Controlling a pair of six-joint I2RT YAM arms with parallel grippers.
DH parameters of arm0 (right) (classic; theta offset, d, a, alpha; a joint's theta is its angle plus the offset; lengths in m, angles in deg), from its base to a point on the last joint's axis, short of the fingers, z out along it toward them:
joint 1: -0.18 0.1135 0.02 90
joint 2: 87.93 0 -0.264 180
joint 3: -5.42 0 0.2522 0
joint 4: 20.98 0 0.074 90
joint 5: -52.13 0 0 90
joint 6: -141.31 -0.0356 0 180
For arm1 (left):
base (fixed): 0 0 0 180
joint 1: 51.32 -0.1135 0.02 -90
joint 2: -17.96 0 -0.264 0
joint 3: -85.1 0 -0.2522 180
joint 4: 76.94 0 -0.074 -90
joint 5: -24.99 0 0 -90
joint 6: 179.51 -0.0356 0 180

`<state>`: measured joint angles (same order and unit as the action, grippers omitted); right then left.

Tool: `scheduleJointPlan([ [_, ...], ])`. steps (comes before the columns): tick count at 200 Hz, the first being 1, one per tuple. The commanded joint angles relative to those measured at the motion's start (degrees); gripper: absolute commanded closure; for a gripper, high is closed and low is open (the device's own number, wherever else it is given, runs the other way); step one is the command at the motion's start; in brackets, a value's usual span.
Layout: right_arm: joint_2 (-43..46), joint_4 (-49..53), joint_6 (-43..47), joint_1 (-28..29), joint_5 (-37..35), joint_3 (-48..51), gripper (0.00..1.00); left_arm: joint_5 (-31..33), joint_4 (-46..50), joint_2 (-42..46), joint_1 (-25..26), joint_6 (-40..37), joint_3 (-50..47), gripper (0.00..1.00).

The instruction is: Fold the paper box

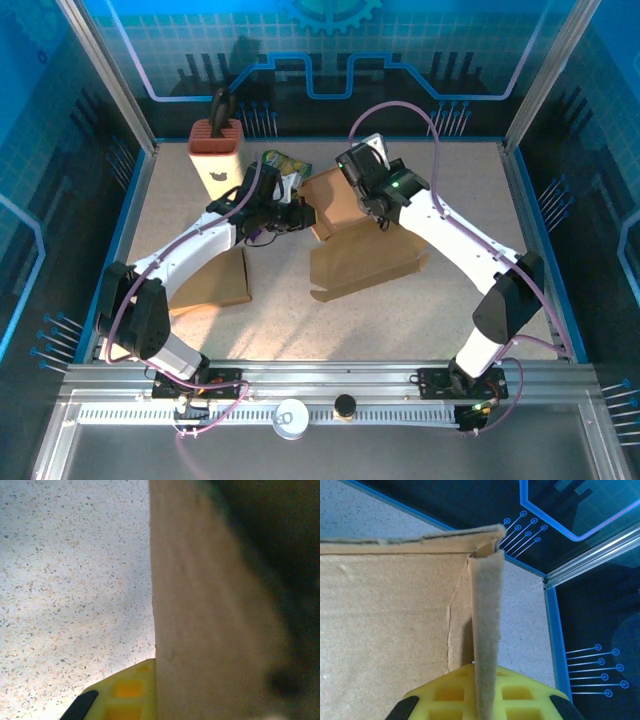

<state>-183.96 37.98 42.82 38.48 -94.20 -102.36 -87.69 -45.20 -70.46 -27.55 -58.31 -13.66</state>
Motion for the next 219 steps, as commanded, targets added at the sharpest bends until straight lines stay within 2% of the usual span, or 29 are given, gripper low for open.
scheduleJointPlan([
  [1,1.4,0.9,-1.2,0.2,-3.7,0.4,1.0,3.5,4.3,1.5,0.0,0.4,1.8,1.0],
  [41,2.9,2.8,-9.0,2.2,-3.1,5.4,1.0,10.5,2.5,0.4,1.3,4.3,-0.4,1.0],
  [78,4.4,-1.0,-15.1,3.1,-1.9,14.8,1.0,17.8,-1.6,-1.1,4.0,7.6,-4.8,1.0],
  [123,3.0,-2.7,-21.6,3.4,1.5,23.0,1.0,22.9,-8.8,-7.8,7.5,11.6,-10.2,0.94],
  [145,1.5,-3.7,-22.3,3.6,1.4,24.9,1.0,25.1,-10.7,-10.9,8.5,12.3,-10.9,0.92],
  [179,1.2,-6.5,-20.0,4.0,1.1,26.5,1.0,27.8,-11.5,-12.4,8.4,10.5,-11.2,0.79],
  [219,1.4,-7.8,-18.3,4.4,0.7,26.5,1.0,29.6,-10.2,-12.5,7.5,8.3,-10.0,0.77],
])
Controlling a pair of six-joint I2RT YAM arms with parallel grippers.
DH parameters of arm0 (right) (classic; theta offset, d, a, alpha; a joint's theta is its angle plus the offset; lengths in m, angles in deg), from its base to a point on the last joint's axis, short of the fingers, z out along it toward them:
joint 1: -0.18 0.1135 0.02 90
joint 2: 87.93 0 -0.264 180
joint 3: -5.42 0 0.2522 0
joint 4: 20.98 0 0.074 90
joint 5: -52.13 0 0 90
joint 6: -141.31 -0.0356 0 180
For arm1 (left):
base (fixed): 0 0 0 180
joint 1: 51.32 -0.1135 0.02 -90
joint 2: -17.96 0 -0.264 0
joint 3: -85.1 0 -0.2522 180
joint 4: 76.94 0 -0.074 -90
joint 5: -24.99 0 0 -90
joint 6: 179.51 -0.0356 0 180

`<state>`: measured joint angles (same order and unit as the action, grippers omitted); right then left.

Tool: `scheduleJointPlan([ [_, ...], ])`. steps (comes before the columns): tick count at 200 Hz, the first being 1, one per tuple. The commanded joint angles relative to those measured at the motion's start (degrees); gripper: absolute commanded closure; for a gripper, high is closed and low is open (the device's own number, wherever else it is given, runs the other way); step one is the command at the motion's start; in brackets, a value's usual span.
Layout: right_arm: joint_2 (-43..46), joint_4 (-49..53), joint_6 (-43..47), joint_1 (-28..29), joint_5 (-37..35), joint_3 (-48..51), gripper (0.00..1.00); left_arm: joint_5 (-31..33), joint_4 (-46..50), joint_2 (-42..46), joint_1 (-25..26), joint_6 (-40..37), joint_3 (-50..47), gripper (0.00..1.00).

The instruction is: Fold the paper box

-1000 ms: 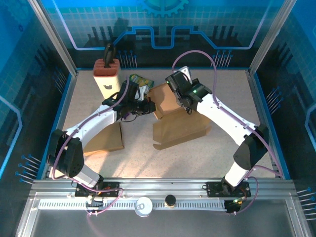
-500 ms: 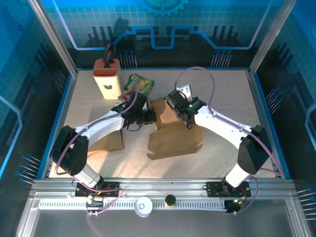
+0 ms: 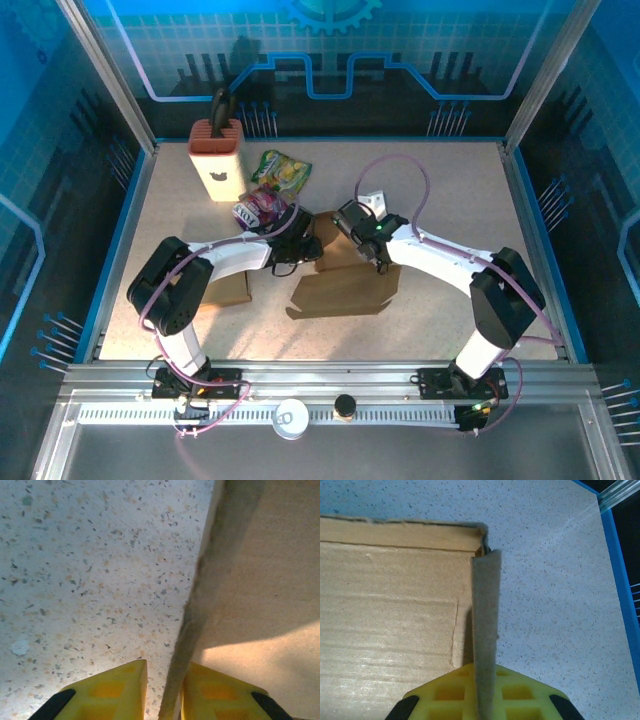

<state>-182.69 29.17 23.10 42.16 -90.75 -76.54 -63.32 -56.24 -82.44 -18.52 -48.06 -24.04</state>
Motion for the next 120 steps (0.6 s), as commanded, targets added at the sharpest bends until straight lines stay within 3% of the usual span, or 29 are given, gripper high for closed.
scheduleJointPlan([
  [1,0.2,1.0,1.5,0.7,-2.7,0.7,1.0,5.3,0.8,-0.5,-1.6,-1.9,0.4,0.77],
  [18,0.4,0.7,1.3,1.0,-3.0,1.1,1.0,4.7,0.6,-0.8,-1.9,-2.8,0.8,0.8],
  [46,0.5,0.7,0.3,1.8,-3.5,1.7,1.0,5.2,0.2,-1.5,-1.5,-2.2,0.6,1.0],
  [92,-0.7,2.5,-1.2,2.6,-3.7,0.3,1.0,7.8,-0.3,-1.2,0.1,-0.2,0.0,1.0],
  [104,-1.1,2.9,-1.5,2.3,-2.9,0.2,1.0,7.4,-0.1,-1.0,0.2,-0.2,0.4,0.82],
  [120,-1.9,3.9,-2.6,1.1,-1.4,-0.2,1.0,6.6,1.1,0.3,0.2,-0.5,1.1,0.71],
])
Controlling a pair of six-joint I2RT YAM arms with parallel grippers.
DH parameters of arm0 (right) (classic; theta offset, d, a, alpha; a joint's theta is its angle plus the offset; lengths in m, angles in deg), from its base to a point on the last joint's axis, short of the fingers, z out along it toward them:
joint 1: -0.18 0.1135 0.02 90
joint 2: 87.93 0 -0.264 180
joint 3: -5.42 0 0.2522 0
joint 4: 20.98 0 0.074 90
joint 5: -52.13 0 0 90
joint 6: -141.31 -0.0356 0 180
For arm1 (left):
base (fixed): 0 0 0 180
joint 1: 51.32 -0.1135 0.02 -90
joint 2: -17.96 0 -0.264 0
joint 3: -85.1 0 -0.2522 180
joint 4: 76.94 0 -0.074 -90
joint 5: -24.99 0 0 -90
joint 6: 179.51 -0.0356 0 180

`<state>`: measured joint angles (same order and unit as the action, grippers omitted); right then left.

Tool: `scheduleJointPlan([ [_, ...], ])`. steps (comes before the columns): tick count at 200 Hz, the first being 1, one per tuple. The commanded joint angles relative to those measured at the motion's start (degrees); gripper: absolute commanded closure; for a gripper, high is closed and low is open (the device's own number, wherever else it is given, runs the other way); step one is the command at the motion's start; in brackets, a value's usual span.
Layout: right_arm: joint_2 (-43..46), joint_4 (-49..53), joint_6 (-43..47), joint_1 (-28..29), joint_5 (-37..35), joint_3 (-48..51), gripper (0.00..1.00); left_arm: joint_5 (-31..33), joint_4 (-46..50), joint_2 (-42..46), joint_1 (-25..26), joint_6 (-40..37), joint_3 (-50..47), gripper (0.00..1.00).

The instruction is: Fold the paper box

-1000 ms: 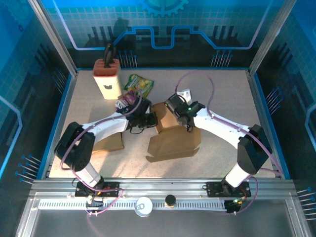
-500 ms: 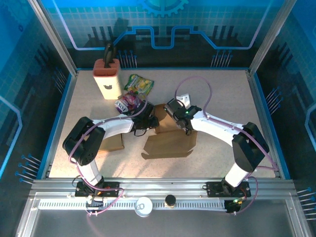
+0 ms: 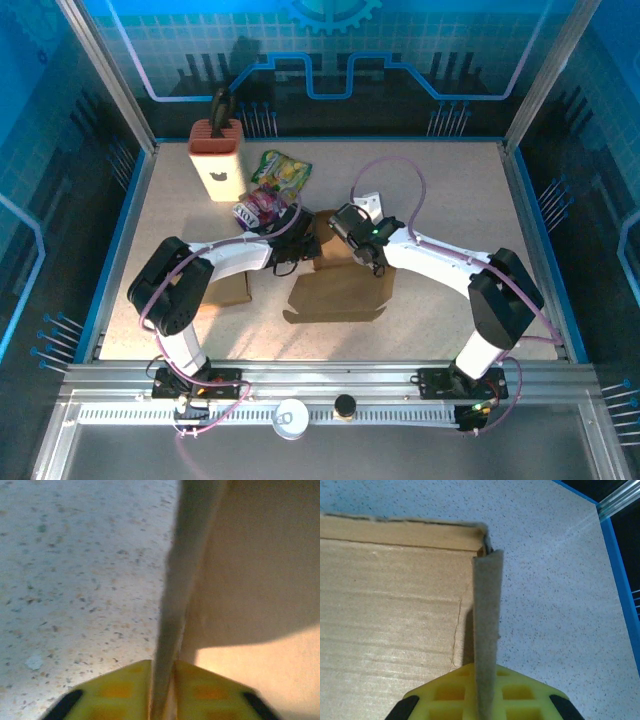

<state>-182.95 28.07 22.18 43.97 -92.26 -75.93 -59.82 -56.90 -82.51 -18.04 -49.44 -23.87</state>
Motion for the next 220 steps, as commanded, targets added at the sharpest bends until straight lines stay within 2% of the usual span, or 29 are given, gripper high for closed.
scheduleJointPlan([
  [1,-1.6,5.1,-1.7,-0.9,0.1,-0.8,1.0,3.0,1.8,0.6,-0.3,0.9,0.9,0.71],
  [20,-2.3,6.6,-3.0,-2.5,2.1,-1.4,1.0,2.3,3.6,3.6,-0.3,0.8,1.4,0.49],
  [28,-2.8,7.4,-3.6,-3.1,3.1,-1.7,1.0,1.9,4.5,5.0,-0.3,0.5,1.7,0.43],
  [67,-5.0,9.3,-7.2,-7.0,9.4,-2.0,1.0,-1.1,9.2,9.3,-0.3,-1.2,4.8,0.3],
  [101,-3.8,8.7,-11.7,-12.9,16.5,1.4,1.0,-1.3,12.0,13.5,0.1,-1.6,5.2,0.29],
  [132,1.6,2.6,-16.6,-22.1,29.8,8.9,1.0,0.4,13.7,19.9,1.8,-1.0,2.1,0.31],
  [164,6.9,-2.7,-29.5,-30.4,43.2,16.4,1.0,2.8,15.1,26.2,4.2,1.0,-3.5,0.36],
  [191,8.6,2.0,-41.2,-32.4,46.1,16.7,1.0,2.8,15.7,30.2,5.3,1.8,-7.6,0.4],
  [220,9.5,6.8,-54.0,-32.2,47.1,16.9,1.0,-0.2,11.6,29.5,6.8,3.8,-11.3,0.45],
])
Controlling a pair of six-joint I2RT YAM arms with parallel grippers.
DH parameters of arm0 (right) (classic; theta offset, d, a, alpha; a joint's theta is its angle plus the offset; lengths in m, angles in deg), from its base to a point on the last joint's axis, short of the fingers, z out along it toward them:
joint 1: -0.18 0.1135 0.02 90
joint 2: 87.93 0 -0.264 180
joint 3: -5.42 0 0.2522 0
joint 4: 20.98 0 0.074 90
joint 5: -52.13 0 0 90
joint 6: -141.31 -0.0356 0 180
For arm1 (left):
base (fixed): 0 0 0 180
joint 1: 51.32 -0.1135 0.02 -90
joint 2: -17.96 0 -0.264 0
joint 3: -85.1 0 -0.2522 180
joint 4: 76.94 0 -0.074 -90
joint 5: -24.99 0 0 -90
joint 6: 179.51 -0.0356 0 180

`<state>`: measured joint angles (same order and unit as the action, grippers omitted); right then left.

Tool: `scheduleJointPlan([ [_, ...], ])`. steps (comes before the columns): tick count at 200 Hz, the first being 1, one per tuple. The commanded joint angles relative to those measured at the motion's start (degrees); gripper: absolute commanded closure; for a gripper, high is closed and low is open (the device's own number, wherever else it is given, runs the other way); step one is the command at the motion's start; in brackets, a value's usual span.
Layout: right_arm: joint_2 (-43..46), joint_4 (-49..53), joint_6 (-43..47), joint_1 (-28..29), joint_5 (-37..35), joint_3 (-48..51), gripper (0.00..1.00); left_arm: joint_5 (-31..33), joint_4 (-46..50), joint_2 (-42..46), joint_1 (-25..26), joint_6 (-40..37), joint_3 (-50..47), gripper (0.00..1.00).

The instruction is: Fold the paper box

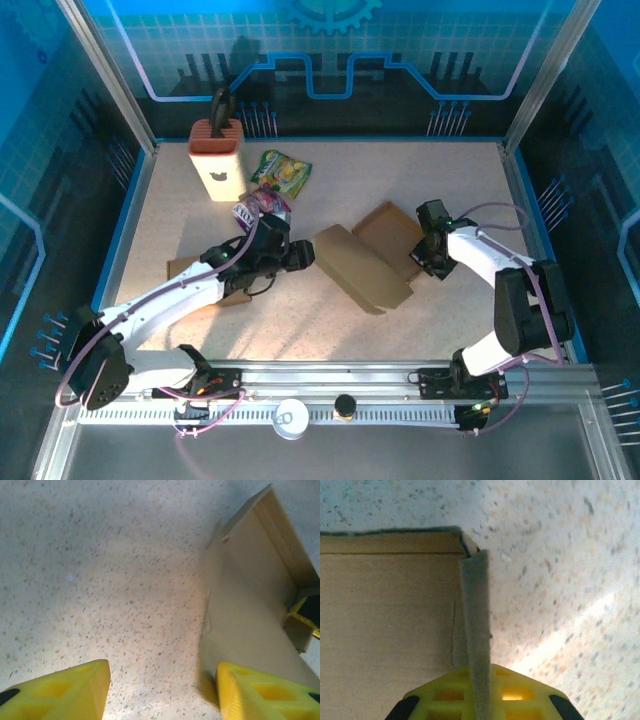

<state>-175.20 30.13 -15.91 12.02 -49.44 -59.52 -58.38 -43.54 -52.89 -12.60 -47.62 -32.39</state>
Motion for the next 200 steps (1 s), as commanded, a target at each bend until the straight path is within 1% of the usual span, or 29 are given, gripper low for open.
scheduleJointPlan([
  [1,1.7,4.8,-16.3,-0.3,4.4,1.2,1.0,-1.7,-2.0,-0.3,1.5,2.1,-2.9,0.46],
  [13,1.7,5.2,-21.3,0.2,5.9,3.0,1.0,-2.8,-4.7,-2.0,2.5,3.0,-3.7,0.47],
  [23,1.1,5.1,-23.7,0.6,6.9,3.2,1.0,-2.6,-6.2,-3.4,3.4,3.7,-3.8,0.47],
  [33,0.3,6.4,-25.6,1.2,7.3,2.6,1.0,-1.8,-6.7,-3.7,3.9,4.5,-3.9,0.47],
  [43,0.0,6.3,-26.4,1.7,7.2,2.4,1.0,-0.2,-6.9,-2.9,4.5,5.0,-4.1,0.44],
  [51,-0.1,6.8,-26.9,2.1,6.7,2.1,1.0,0.8,-6.5,-1.4,4.7,5.0,-4.3,0.4],
  [67,-0.1,8.1,-27.2,2.8,4.8,1.2,1.0,3.6,-3.4,2.9,5.2,4.8,-3.7,0.37],
  [79,-0.2,8.9,-27.2,3.2,3.7,1.1,1.0,5.9,-1.1,7.4,5.3,4.7,-3.4,0.35],
  [103,0.1,8.2,-28.1,3.2,4.0,2.2,1.0,10.6,3.2,16.3,5.2,4.7,-3.9,0.3],
  [110,0.1,8.0,-28.4,3.2,4.1,2.5,1.0,11.2,4.2,18.1,4.9,4.7,-4.3,0.29],
  [117,0.2,7.9,-28.4,3.3,4.3,2.4,1.0,11.0,5.1,19.3,4.1,4.6,-4.8,0.31],
  [128,0.2,8.3,-28.6,3.7,4.2,2.1,1.0,8.9,5.5,19.8,1.9,5.1,-6.3,0.36],
  [138,0.2,8.7,-28.9,4.3,4.0,1.7,1.0,4.2,3.8,19.3,-1.0,5.7,-8.3,0.41],
  [150,0.4,8.7,-29.6,5.3,4.1,1.7,1.0,-2.0,-1.5,17.3,-3.4,6.4,-11.1,0.43],
  [160,0.4,8.5,-30.5,6.1,4.4,1.9,1.0,-5.4,-6.0,14.5,-3.6,6.7,-12.2,0.44],
  [182,0.7,6.9,-31.9,7.8,5.6,2.8,1.0,-12.0,-15.1,5.2,-3.1,6.8,-11.2,0.47],
  [200,0.9,5.7,-32.7,9.4,6.2,3.3,0.99,-14.2,-20.2,-2.1,-1.5,7.1,-9.0,0.46],
])
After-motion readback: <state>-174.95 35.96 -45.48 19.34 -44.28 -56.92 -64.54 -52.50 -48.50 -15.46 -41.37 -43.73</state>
